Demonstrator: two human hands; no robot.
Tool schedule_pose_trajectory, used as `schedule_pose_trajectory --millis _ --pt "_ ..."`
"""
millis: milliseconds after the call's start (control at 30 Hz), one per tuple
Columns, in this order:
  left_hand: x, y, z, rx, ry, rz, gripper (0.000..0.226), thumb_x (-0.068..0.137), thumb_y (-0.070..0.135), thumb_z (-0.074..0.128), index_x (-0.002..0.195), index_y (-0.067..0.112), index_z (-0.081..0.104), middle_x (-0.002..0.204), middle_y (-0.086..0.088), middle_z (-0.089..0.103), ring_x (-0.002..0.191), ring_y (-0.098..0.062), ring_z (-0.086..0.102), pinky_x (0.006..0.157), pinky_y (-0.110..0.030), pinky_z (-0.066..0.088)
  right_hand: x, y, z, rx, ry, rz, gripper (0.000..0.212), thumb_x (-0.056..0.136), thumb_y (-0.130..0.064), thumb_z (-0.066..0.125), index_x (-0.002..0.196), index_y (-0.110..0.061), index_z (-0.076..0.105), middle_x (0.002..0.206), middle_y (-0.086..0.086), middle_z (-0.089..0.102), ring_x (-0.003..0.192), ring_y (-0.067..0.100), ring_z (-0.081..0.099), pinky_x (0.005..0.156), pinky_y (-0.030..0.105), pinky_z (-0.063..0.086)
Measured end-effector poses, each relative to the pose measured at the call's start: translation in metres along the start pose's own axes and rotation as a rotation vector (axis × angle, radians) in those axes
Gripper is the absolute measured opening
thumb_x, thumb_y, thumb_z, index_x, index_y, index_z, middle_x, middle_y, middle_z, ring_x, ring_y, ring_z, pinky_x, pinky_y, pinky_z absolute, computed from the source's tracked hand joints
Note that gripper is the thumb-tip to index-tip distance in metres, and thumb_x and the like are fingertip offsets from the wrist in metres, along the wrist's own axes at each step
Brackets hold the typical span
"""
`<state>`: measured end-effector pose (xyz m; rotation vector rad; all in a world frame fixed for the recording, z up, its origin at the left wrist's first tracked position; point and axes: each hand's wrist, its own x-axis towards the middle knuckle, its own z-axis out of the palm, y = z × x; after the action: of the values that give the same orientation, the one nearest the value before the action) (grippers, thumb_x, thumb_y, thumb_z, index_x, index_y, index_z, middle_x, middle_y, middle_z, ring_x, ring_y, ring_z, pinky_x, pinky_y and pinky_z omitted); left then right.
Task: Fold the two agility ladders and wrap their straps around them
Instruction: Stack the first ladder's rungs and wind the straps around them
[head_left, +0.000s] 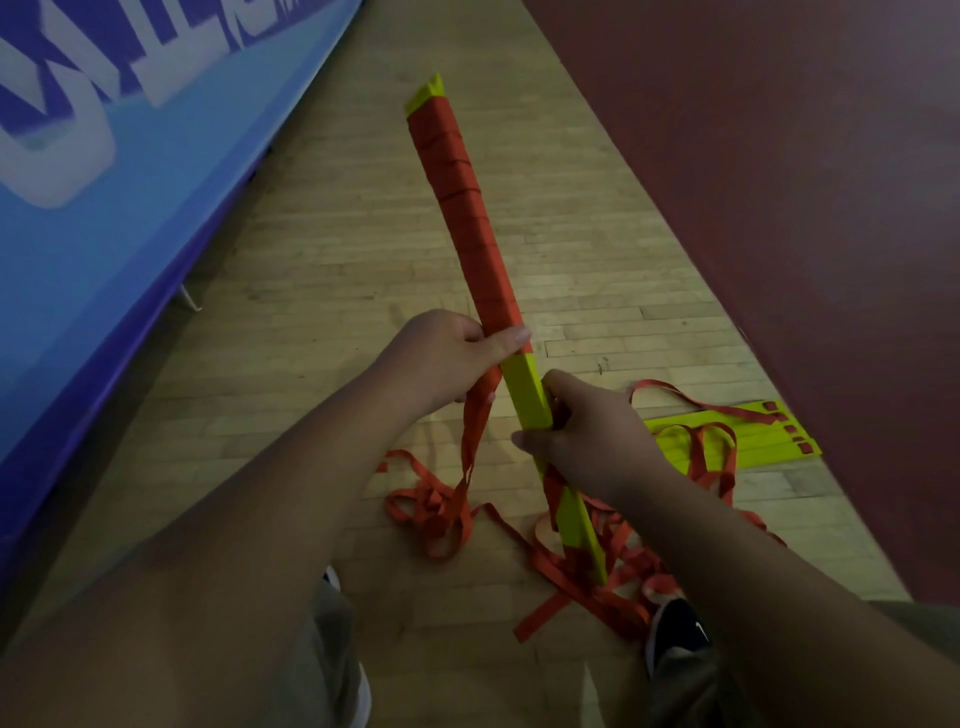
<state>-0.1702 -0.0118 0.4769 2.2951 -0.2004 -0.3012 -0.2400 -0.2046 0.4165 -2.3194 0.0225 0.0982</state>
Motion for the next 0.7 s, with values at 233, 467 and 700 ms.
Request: schedule_pose_trajectory --millis 233,467,700 --pt "-0.001 0.001 0.007 0.090 0.055 -0.033 0.059 0.091 0.080 0.064 0.081 0.024 0.081 0.075 0.010 0.080 0.068 -0.004 0.074 0.068 -0.026 0.051 -0.005 -0.007 0.003 -0.149 0.025 -0.029 0.035 0.094 -0.037 0.084 0.089 -0.031 0.050 0.086 -0.009 0.065 0.079 0.014 0.064 0.064 0.035 0.051" --pt "0.006 -0.003 -0.003 -0.097 0.013 -0.076 0.045 0.094 0.066 0.071 0.096 0.023 0.083 0.080 0.008 0.082 0.079 -0.007 0.079 0.078 -0.031 0.060 -0.002 -0.015 -0.004 0.029 -0.153 0.129 0.037 0.095 -0.056 0.080 0.111 -0.029 0.060 0.104 -0.005 0.068 0.094 0.016 0.069 0.079 0.037 0.058" --pt "0.015 -0.012 -0.022 -0.321 -0.082 -0.033 0.039 0.096 0.055 0.076 0.107 0.019 0.084 0.098 -0.001 0.085 0.098 -0.021 0.081 0.083 -0.036 0.059 0.000 -0.021 -0.018 0.402 -0.299 0.206 0.020 0.099 -0.041 0.075 0.115 -0.029 0.077 0.114 -0.004 0.082 0.101 0.017 0.080 0.101 0.042 0.057"
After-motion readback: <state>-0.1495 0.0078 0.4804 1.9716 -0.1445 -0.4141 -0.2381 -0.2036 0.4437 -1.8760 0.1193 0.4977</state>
